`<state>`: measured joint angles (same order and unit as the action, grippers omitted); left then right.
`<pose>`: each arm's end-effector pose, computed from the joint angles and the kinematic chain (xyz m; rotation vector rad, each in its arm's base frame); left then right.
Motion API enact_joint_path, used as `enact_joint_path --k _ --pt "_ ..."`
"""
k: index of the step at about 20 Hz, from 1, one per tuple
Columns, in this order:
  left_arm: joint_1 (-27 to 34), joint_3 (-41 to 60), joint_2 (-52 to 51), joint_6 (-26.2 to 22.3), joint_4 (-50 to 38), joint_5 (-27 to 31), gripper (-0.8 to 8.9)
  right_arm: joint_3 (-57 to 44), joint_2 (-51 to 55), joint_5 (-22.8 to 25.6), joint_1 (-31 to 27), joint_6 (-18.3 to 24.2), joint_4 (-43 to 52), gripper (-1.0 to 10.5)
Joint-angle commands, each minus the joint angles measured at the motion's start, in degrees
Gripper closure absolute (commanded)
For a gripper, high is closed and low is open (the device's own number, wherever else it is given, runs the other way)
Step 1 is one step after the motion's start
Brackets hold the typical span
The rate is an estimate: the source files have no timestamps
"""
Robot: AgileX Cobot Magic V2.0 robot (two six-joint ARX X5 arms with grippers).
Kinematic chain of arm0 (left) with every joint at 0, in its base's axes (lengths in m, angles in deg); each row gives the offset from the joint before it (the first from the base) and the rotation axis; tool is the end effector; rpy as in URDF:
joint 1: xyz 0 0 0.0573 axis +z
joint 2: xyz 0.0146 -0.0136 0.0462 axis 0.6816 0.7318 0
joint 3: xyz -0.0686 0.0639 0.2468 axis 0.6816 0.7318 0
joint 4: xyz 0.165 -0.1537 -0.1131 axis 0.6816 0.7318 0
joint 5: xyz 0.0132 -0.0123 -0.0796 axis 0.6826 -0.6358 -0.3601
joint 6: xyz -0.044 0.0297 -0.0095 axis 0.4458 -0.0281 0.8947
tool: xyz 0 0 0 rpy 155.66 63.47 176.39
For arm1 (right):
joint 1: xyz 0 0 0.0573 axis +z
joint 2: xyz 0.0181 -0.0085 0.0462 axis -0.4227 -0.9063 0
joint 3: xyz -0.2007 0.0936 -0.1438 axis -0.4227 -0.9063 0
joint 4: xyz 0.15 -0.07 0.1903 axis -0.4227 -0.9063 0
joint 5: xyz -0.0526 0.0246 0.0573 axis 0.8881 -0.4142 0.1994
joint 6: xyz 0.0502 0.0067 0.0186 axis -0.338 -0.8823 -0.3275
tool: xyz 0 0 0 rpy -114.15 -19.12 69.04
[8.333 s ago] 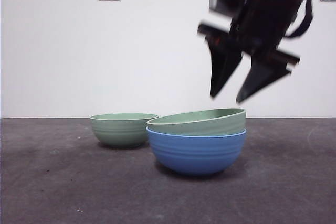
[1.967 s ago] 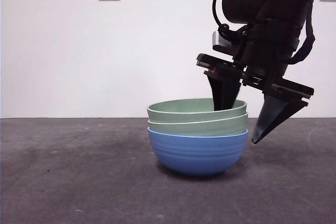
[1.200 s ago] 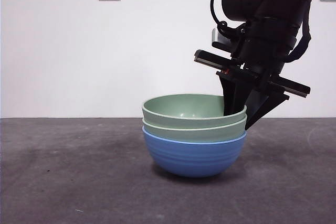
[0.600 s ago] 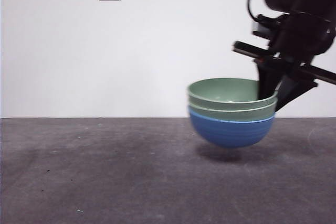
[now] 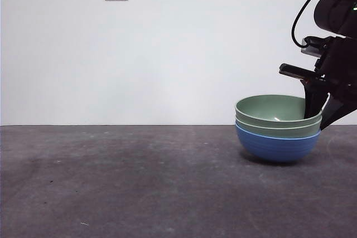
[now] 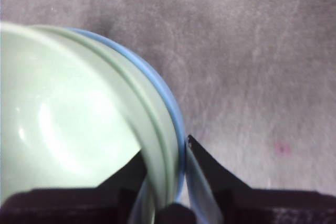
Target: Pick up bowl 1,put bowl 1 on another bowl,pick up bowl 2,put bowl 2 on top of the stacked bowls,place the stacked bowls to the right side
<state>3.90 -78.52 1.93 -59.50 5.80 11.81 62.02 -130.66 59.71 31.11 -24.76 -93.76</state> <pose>0.1309 -0.1094 0.4839 0.1954 0.6950 -0.7236 0.3370 0.0414 0.1963 0.2436 1.0916 0.1461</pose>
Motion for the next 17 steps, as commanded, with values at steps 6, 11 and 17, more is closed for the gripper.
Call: enact_joint_path --k 6,11,17 --pt "-0.2 0.1 -0.1 0.4 2.8 0.1 4.32 -0.4 -3.5 0.1 0.3 0.5 -0.3 7.5" --pt "-0.2 0.1 -0.1 0.4 2.8 0.1 4.32 -0.3 -3.2 0.1 0.3 0.5 -1.0 7.5" --pt "-0.2 0.1 -0.1 0.3 2.8 0.1 4.32 -0.2 0.9 0.1 0.3 0.9 -0.4 7.5"
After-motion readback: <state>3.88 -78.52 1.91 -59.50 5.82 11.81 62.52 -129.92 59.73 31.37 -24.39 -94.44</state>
